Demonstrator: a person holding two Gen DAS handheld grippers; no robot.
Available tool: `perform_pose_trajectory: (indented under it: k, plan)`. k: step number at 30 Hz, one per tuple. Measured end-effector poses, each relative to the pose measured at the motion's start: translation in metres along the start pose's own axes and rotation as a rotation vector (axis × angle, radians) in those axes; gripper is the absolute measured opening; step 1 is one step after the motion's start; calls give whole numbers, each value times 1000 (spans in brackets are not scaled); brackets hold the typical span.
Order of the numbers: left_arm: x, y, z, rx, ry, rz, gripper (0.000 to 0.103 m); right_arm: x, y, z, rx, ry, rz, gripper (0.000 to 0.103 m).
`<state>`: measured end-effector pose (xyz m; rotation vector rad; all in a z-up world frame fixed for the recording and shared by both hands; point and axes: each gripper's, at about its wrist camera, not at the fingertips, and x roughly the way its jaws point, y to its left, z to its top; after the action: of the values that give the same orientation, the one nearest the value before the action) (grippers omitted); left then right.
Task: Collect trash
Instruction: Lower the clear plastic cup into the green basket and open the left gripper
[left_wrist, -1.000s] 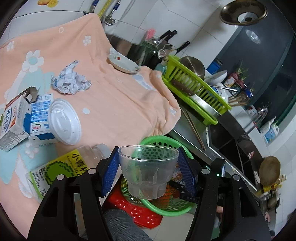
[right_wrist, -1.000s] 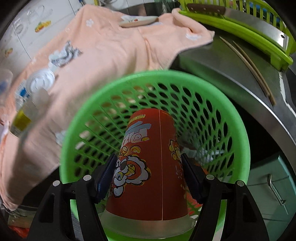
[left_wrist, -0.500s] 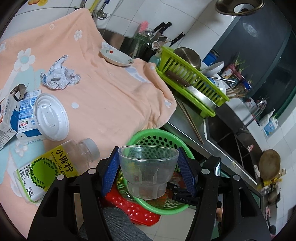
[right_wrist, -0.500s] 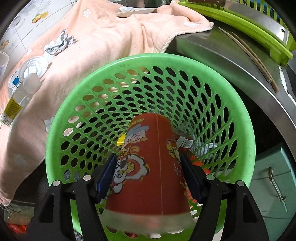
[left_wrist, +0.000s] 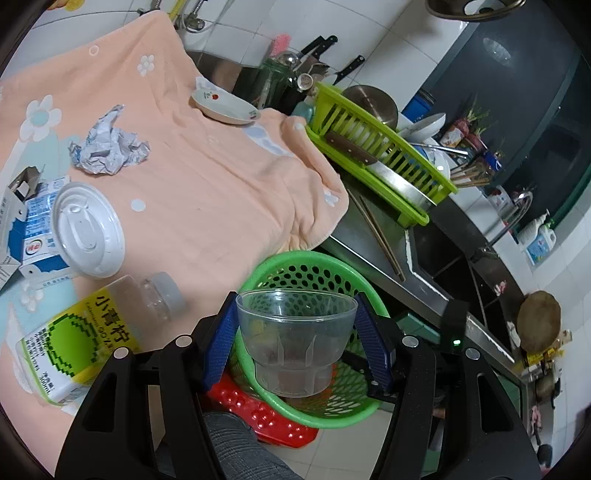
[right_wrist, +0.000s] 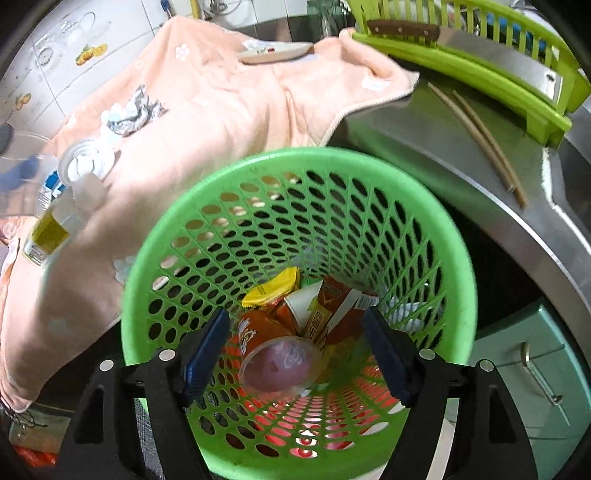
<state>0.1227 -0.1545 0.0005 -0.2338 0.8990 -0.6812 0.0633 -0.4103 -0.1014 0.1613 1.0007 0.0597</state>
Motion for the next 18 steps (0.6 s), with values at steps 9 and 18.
perform_pose_trajectory:
  k: [9,18]
  plan:
    - [31,-12,-2,24,63,13,61,-32,-10,-1,25,-72,-6,80]
    - [72,-23,-14,73,152,55,62,-48,-34,-10,91,-111,-17,81]
